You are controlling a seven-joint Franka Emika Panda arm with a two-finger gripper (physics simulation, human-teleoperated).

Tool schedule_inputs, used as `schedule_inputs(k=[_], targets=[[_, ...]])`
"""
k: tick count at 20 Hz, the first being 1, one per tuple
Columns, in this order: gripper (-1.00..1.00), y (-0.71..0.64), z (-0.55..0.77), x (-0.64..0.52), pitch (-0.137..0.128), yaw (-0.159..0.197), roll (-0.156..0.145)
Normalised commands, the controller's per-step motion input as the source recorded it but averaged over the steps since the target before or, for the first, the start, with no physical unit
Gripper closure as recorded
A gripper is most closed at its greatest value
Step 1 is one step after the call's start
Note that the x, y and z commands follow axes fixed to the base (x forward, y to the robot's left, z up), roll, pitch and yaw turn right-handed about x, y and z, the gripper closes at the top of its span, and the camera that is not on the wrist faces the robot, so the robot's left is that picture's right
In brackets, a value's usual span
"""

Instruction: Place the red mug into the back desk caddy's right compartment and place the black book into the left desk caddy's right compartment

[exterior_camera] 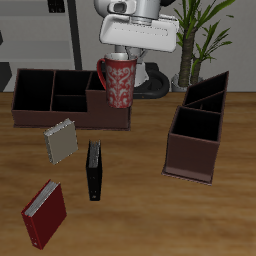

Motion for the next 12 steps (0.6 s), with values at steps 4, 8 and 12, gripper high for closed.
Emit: schedule_inputs(k=[4, 8, 12], targets=[[1.0, -0.03, 0.1, -0.57, -0.046, -0.044, -0.011], [1.0, -0.04, 0.1, -0.77, -0.034, -0.067, -0.035], [1.0, -0.07, 0.13, -0.48, -0.005, -0.08, -0.029]])
